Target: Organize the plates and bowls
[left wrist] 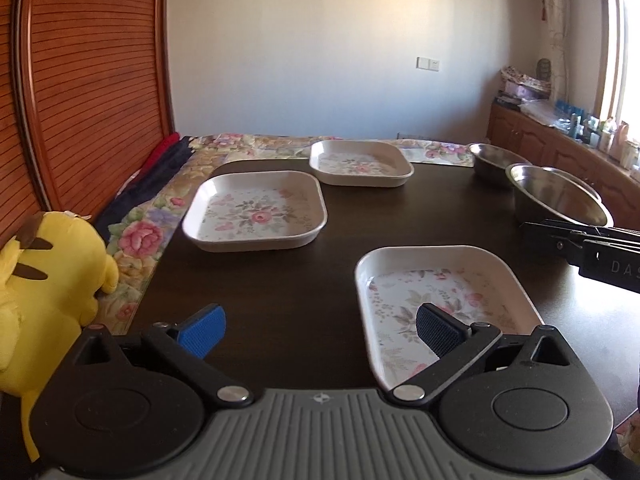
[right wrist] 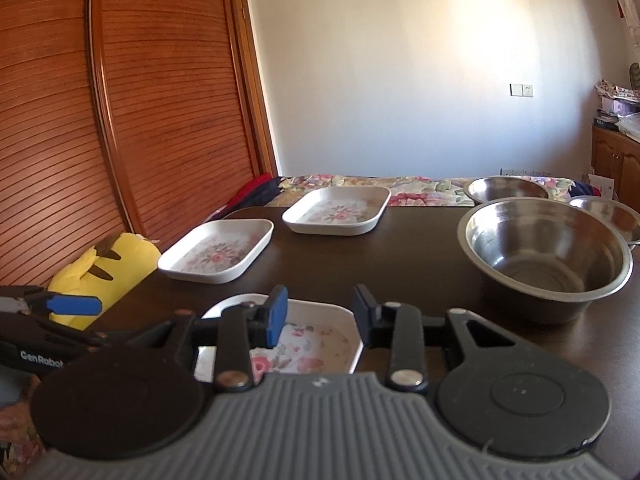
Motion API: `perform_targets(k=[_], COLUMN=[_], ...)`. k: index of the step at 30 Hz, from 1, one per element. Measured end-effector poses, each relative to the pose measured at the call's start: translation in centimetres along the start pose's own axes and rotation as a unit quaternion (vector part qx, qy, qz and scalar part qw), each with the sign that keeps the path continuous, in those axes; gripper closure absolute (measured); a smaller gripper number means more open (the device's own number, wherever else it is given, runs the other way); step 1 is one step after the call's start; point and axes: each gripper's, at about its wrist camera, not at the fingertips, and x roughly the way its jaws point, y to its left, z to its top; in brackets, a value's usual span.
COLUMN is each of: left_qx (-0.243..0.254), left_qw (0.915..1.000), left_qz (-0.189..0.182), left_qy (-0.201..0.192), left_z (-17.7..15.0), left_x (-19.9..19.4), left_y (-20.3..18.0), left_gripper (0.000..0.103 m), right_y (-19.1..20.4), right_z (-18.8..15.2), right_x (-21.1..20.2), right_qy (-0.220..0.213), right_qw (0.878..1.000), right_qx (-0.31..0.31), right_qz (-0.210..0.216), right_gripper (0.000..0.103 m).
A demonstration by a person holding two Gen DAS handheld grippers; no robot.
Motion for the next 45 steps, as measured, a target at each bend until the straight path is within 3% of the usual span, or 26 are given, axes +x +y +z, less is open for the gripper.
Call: perform_targets(k=[2, 5, 9, 16, 19, 30, 36, 39, 41, 43, 45], left_qx=[0.003, 0.015, 0.004, 0.003, 0.008, 0.005, 0.004, 0.003, 0.001, 0.001, -0.002], left_qw=[1.0, 0.9997, 0.9997, 0.9994, 0.9993, 0.9997, 0.9999, 1.0, 0.9999, 0.9997, 0.9996], left_qz=[0.003, 0.009, 0.006, 0.017, 0.023, 0.009, -0.001, -0.006, -0.012, -0.023, -0.028], left_qy=[-0.005, -0.015, -0.024, -0.032, -0.029, -0.022, -0.013, -0.005, 0.0, 0.005, 0.01], left_z=[0.1, 0.6, 1.6, 3.5, 4.4, 6.8, 7.8, 8.1, 8.3, 8.4, 8.4], left_x=[-0.2, -0.5, -0.3, 1.0, 2.0, 6.9, 9.5, 10.8, 11.7, 12.4, 13.0], left_y=[0.2, 0.5, 1.9, 4.6, 5.8, 9.8, 11.5, 12.2, 12.7, 13.1, 13.4], left_gripper=[0.0, 0.0, 0.0, 0.0, 0.0, 0.0, 0.008, 0.017, 0.025, 0.03, 0.034], right_y=[0.2, 0.7, 1.2, 2.1, 2.3, 1.6, 2.6, 3.1, 3.5, 3.9, 4.3], right_z=[0.2, 0.7, 1.5, 3.4, 4.3, 6.3, 7.1, 7.5, 7.8, 7.9, 8.0], right_x=[0.3, 0.8, 1.9, 4.4, 5.4, 9.3, 11.8, 13.3, 14.3, 15.4, 16.4], right_qy=[0.004, 0.006, 0.011, 0.018, 0.025, 0.063, 0.084, 0.099, 0.111, 0.126, 0.139], right_qw=[1.0, 1.0, 1.0, 0.999, 0.999, 0.997, 0.993, 0.991, 0.989, 0.987, 0.985], right_qx=[-0.001, -0.007, -0.017, -0.033, -0.037, -0.029, -0.074, -0.08, -0.078, -0.077, -0.073], right_qz=[0.001, 0.002, 0.005, 0.005, 0.003, 0.032, 0.033, 0.05, 0.063, 0.07, 0.074], right_gripper=[0.063, 0.051, 0.046, 0.01, 0.0, 0.0, 0.0, 0.0, 0.004, 0.025, 0.029])
